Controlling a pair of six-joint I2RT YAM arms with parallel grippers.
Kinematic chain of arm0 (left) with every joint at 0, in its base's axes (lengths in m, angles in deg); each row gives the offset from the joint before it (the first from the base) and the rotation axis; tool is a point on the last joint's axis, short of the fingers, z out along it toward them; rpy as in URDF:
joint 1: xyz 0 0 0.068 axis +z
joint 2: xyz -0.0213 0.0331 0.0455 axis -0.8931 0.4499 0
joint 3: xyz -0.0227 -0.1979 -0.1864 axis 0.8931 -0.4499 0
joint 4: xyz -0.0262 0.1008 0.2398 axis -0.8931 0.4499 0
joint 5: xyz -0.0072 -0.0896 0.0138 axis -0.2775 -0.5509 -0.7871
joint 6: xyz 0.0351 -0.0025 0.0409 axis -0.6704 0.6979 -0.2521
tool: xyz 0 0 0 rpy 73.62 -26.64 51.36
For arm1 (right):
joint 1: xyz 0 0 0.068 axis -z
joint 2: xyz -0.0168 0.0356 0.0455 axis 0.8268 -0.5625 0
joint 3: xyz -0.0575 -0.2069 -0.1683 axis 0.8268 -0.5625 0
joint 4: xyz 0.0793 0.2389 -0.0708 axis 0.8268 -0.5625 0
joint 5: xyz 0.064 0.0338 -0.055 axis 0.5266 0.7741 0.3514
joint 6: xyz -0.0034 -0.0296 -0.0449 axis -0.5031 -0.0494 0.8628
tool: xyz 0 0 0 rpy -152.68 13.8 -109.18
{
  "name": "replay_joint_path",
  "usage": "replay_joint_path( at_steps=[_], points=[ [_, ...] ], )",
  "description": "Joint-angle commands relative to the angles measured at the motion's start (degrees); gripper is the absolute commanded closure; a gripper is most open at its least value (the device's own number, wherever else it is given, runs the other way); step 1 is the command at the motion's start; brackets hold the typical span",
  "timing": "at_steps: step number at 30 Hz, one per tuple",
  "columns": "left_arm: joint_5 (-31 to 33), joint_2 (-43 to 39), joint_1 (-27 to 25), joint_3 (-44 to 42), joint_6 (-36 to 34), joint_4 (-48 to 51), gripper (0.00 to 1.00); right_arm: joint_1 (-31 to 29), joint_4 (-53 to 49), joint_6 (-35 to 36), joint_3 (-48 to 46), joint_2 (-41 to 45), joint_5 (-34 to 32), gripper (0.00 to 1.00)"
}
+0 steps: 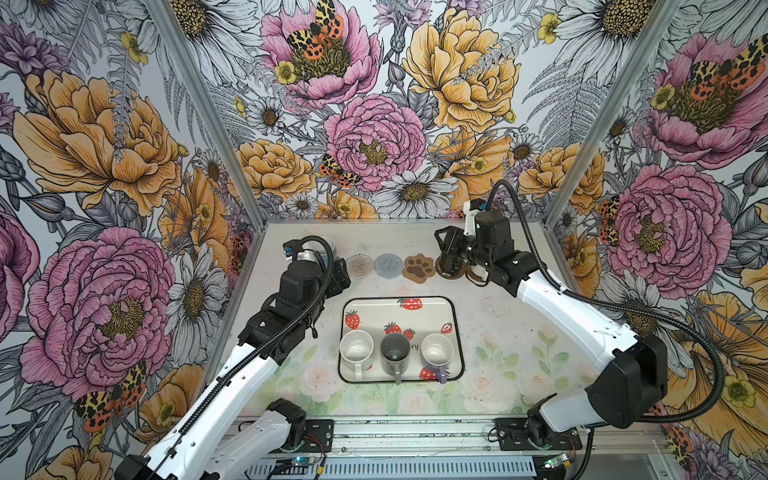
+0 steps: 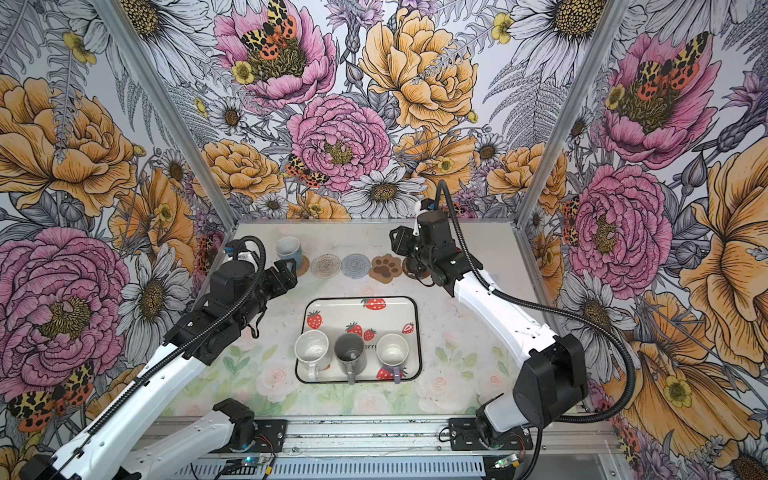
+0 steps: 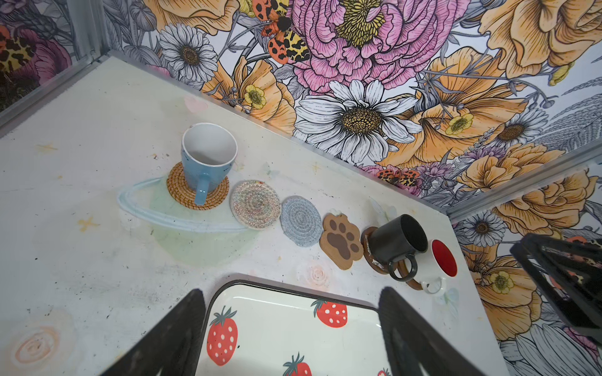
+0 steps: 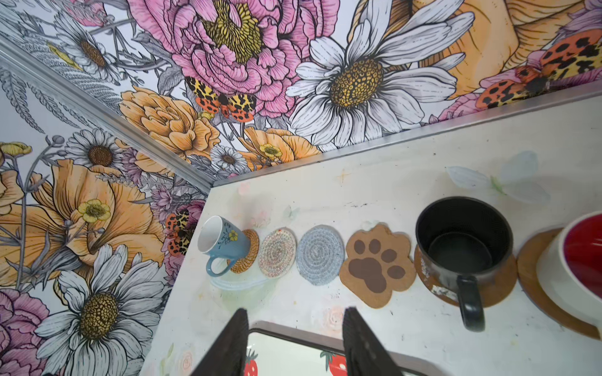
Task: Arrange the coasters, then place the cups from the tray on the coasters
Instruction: 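Move the left gripper over the speckled white mug while the right arm withdraws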
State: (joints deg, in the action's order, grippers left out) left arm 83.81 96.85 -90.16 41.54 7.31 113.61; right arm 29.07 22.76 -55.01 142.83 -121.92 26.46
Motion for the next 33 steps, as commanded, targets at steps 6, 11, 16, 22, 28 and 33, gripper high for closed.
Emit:
replay_joint_path(
  at_steps=[6, 11, 16, 22, 28, 33],
  points=[
    [0.8, 3.3, -0.2, 1.24, -5.94, 2.8, 0.15, -0.37, 3.72, -0.54, -7.35, 10.35, -8.3, 0.51],
    [-4.25, 6.01, -0.52, 1.66, -7.73, 6.67, 0.16, -0.37, 3.84, 0.02, -8.69, 10.38, -9.03, 0.51],
    [-4.83, 5.15, -2.18, -0.28, -8.55, 14.1, 0.17, -0.28, 4.24, 1.1, -7.57, 6.36, -7.19, 0.51],
    [-7.3, 5.05, -5.74, 0.65, -7.95, 24.41, 0.21, -0.37, 5.29, 0.8, -7.08, 2.04, -4.29, 0.51],
    [-4.88, 1.1, -16.79, -0.83, -0.11, 32.32, 0.23, -0.44, 6.84, 0.54, -6.41, 0.26, -3.29, 0.51],
    [-4.25, -5.63, -22.04, -1.79, 5.81, 33.32, 0.27, -0.55, 7.1, 0.39, -7.07, 0.27, -2.96, 0.52]
  ],
)
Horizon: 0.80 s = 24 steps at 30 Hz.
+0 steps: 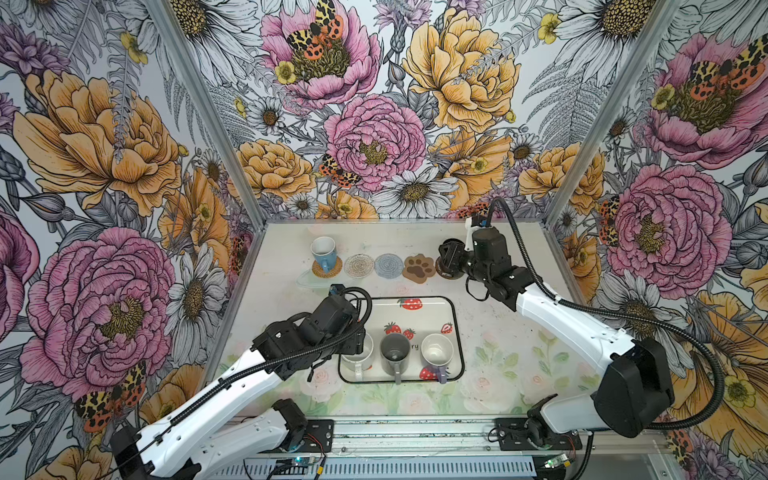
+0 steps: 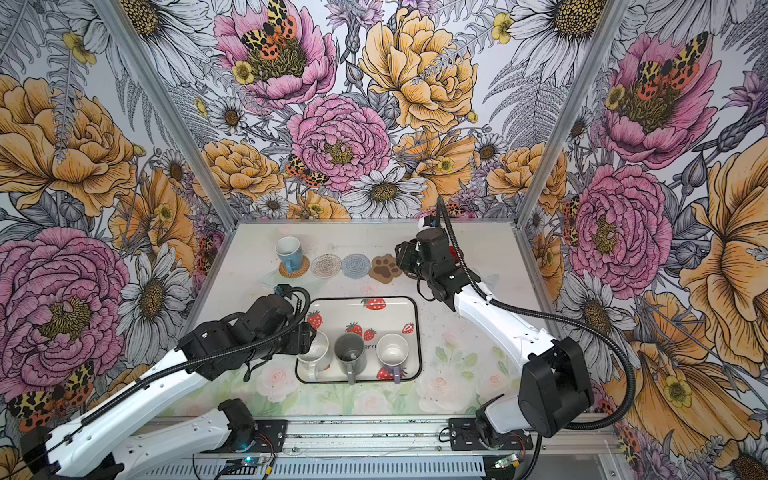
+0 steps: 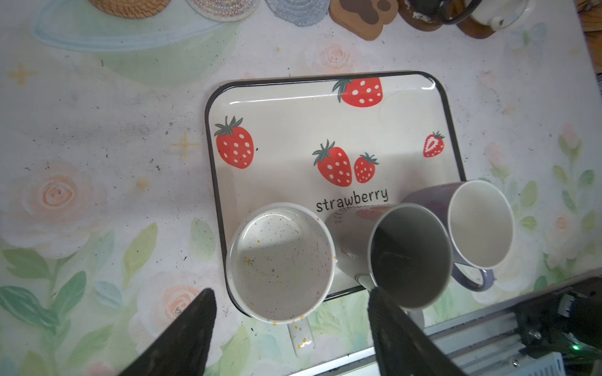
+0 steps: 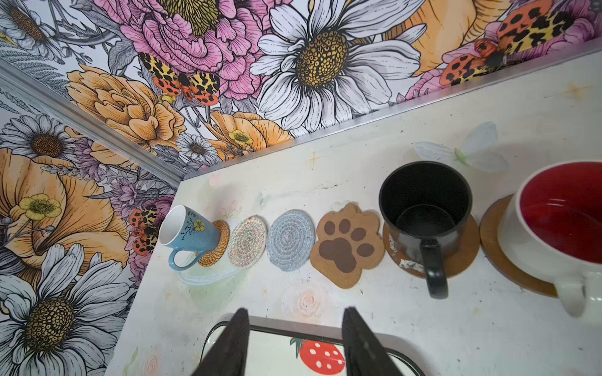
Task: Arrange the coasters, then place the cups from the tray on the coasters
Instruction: 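Move the left gripper over the speckled white mug while the right arm withdraws, then lower the left gripper into the speckled white mug and grasp its rim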
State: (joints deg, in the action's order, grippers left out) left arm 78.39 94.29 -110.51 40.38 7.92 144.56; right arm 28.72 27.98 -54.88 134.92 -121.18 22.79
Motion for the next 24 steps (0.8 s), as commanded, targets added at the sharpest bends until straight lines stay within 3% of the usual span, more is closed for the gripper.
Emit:
replay_joint_path(
  at_steps=[1, 13, 24],
  points=[
    [0.59, -3.89, -2.41, -0.79, 5.82, 2.31, 0.27, -0.2, 1.88, 0.23, 0.75, -0.29, 0.54, 0.52],
    [-2.56, 1.85, -10.79, -4.57, 13.24, 2.79, 0.28, -0.37, 2.27, 0.08, 0.29, -0.99, 0.25, 0.52],
    [-1.44, 4.84, -12.71, -8.61, 19.59, 2.51, 0.28, -0.37, 3.02, -0.39, 0.31, -2.75, 0.57, 0.52]
  ],
)
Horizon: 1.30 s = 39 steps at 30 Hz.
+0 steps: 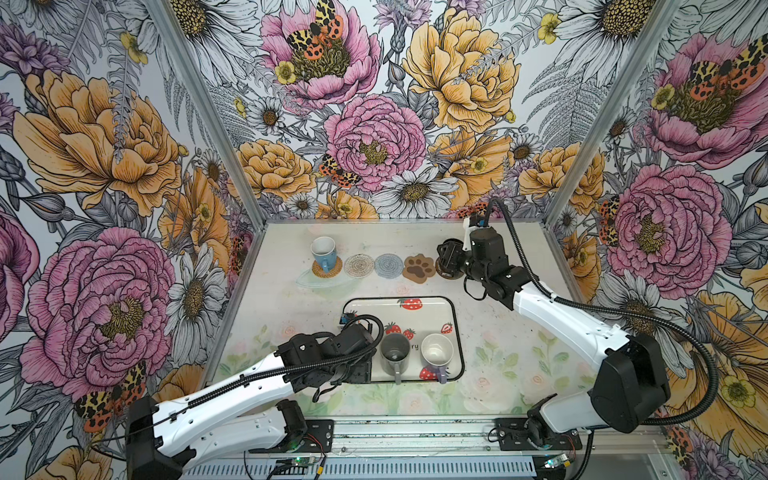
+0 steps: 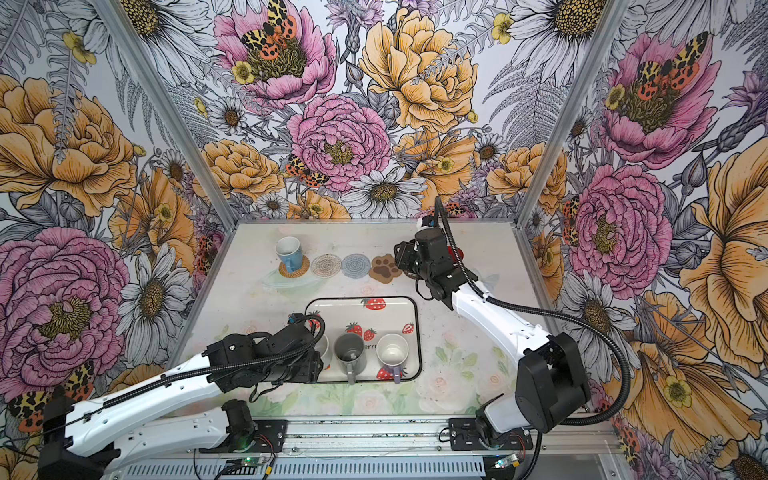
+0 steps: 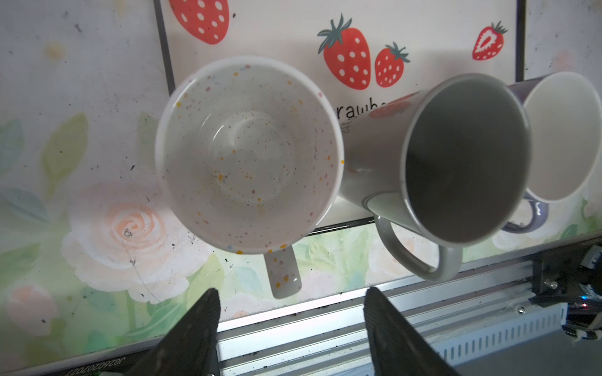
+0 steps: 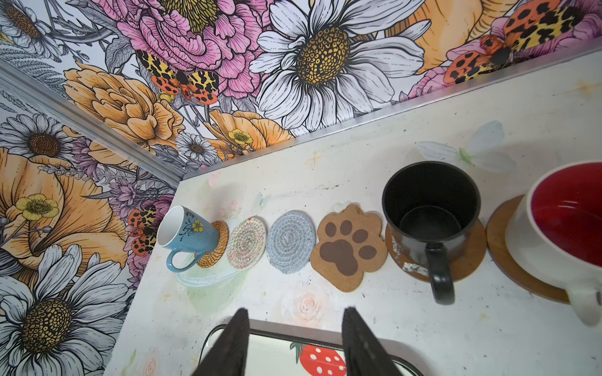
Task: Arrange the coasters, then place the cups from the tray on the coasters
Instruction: 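Lower the left gripper into the speckled white mug and grasp its rim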
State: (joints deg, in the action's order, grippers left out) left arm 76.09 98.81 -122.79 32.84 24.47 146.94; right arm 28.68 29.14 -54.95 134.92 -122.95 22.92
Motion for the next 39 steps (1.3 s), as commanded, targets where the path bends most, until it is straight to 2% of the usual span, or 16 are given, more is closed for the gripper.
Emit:
replay_joint_path(
  at_steps=[1, 9, 18, 38, 39],
  points=[
    [1.41, 0.4, -0.5, -1.28, 3.64, 0.17, 0.28, -0.29, 1.95, -0.31, 0.4, -1.11, 0.45, 0.52],
    [5.66, 0.99, -0.45, -2.88, 5.62, -0.6, 0.26, -0.31, 2.16, -0.33, 0.71, -2.3, 0.82, 0.52],
    [3.75, 1.24, -0.42, -6.94, 6.26, -7.19, 0.29, -0.32, 2.39, -0.58, 0.84, -2.87, 1.17, 0.52],
    [2.17, 4.63, 2.37, -10.65, 4.79, -13.41, 0.5, -0.25, 2.57, -0.66, 2.5, -5.47, 2.37, 0.52],
    [0.69, 4.56, 2.48, -10.89, 4.79, -13.8, 0.51, -0.24, 2.56, -0.74, 2.58, -5.68, 2.44, 0.52]
  ],
)
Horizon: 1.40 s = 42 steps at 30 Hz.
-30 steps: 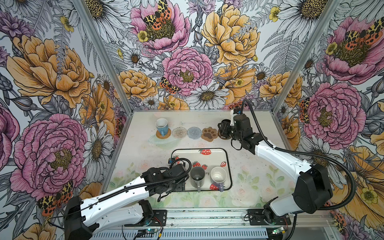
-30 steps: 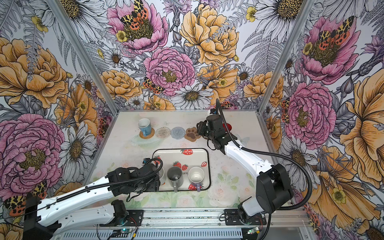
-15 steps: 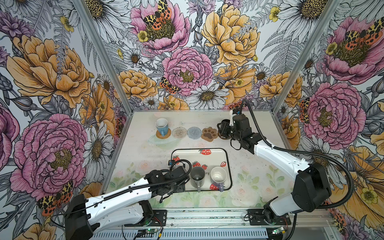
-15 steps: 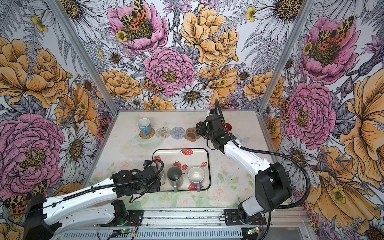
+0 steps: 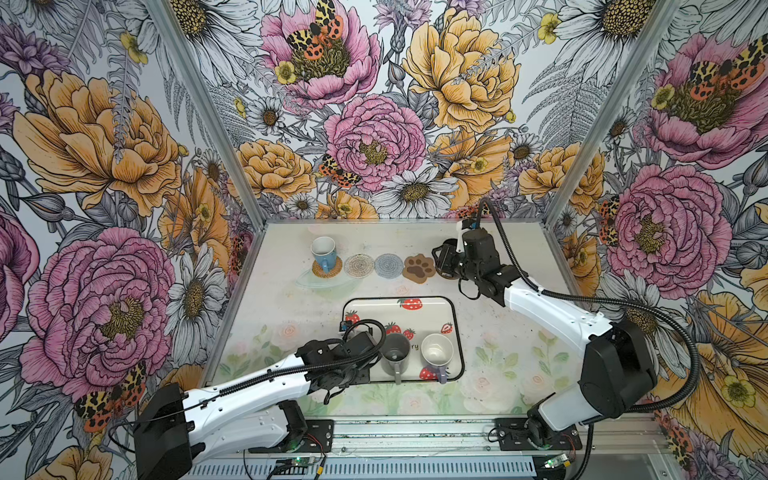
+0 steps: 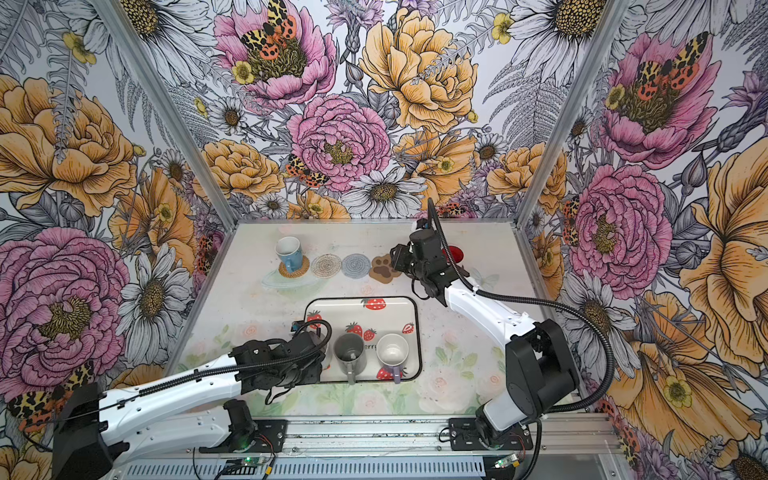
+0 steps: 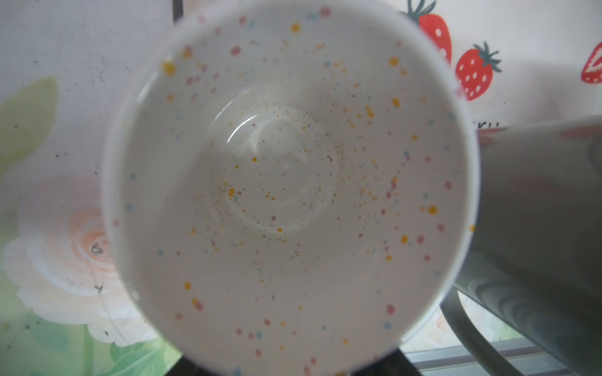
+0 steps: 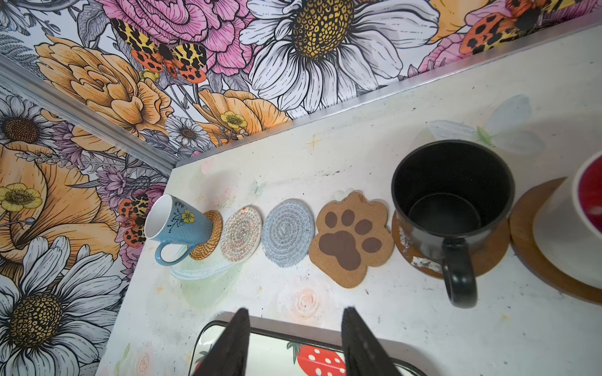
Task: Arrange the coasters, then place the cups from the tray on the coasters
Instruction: 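Lower the left gripper into the speckled white mug and grasp its rim, then lift the speckled white mug with the left gripper toward the coaster row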
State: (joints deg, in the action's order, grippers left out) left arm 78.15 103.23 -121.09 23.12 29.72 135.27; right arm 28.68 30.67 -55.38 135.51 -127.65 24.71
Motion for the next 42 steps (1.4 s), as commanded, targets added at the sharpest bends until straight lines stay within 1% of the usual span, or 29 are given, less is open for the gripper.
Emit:
replay_joint_path(
  at_steps=[1, 11, 21, 26, 28, 32, 33, 37, 42],
  points=[
    [-1.6, 0.17, 0.82, -1.38, -0.46, -2.37, 0.53, -0.24, 1.04, -0.27, 2.14, -1.18, 0.68, 0.52],
    [-1.61, 0.61, 1.31, -1.93, -0.37, -2.59, 0.66, -0.24, 1.01, -0.32, 2.62, -2.07, 1.3, 0.52],
    [-1.46, 1.16, 1.32, -1.84, -0.37, -2.59, 0.82, -0.24, 1.02, -0.4, 2.53, -2.35, 1.31, 0.53],
    [-0.81, 1.07, 1.18, -1.41, -0.8, -2.55, 0.94, -0.24, 1.04, -0.42, 2.45, -2.4, 1.44, 0.53],
    [-0.65, 0.95, 1.15, -1.03, -1.06, -2.52, 1.0, -0.24, 0.98, -0.37, 2.45, -2.39, 1.43, 0.53],
    [-0.64, 0.59, 0.91, 0.12, -1.66, -2.46, 1.0, -0.24, 1.04, -0.26, 2.36, -2.34, 1.39, 0.53],
    [1.06, 0.57, 0.78, 0.49, -1.84, -2.45, 1.0, -0.24, 1.0, -0.22, 2.28, -2.32, 1.46, 0.53],
    [2.87, 0.41, 0.14, 1.98, -2.52, -2.4, 1.0, -0.15, 0.98, -0.15, 2.17, -2.39, 1.49, 0.53],
    [3.68, 0.46, 0.3, 3.54, -3.59, -2.2, 1.0, 0.02, 1.09, -0.22, 2.17, -2.39, 1.98, 0.53]
  ],
)
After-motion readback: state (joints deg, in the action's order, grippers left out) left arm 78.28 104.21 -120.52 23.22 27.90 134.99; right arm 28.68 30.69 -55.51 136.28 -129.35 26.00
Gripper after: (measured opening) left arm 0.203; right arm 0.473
